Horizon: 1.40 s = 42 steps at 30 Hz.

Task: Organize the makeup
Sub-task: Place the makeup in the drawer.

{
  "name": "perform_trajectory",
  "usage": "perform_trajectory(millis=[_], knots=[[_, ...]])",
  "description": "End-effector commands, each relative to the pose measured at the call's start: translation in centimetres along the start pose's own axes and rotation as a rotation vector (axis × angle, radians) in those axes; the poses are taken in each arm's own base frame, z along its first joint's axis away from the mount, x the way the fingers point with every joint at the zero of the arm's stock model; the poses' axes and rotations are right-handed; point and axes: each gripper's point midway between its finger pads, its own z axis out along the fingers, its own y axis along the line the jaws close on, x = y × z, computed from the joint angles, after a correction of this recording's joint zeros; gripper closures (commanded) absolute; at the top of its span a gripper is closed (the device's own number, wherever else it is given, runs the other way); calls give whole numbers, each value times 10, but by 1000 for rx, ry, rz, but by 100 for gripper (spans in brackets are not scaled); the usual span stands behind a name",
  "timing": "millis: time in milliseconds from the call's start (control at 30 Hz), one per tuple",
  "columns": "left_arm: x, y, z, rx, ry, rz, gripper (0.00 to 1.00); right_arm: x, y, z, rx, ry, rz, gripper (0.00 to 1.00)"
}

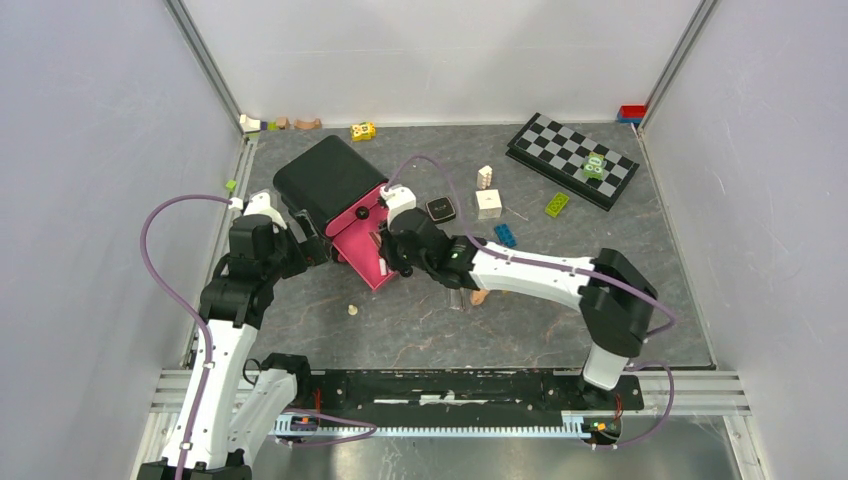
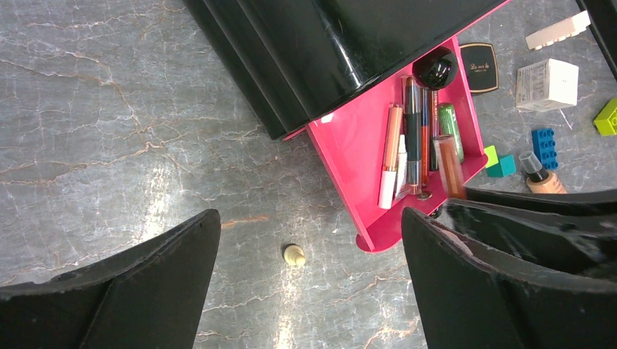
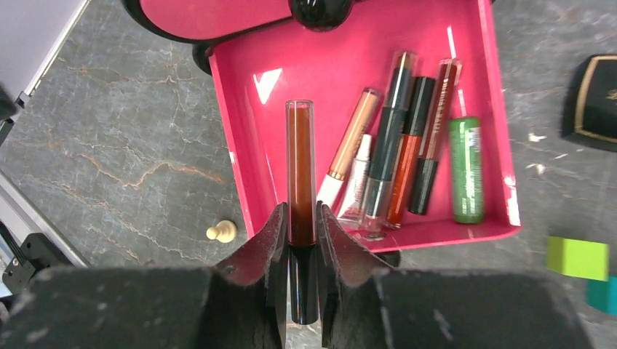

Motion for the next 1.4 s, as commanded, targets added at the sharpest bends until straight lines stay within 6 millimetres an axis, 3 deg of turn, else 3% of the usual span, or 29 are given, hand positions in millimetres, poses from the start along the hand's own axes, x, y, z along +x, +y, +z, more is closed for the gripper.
perform_trajectory(millis=[0, 300, 700, 1367], knots=[[-8, -5, -2, 20, -34, 10, 0, -21, 24, 17, -63, -52, 102, 94], [-8, -5, -2, 23, -31, 11, 0, -14, 29, 45, -57, -61, 148, 94], [-7, -5, -1, 22, -26, 13, 0, 1, 22, 73, -16, -79, 174, 91], [-7, -4, -2, 21, -30, 11, 0, 22, 14, 89, 9, -50, 129, 80]])
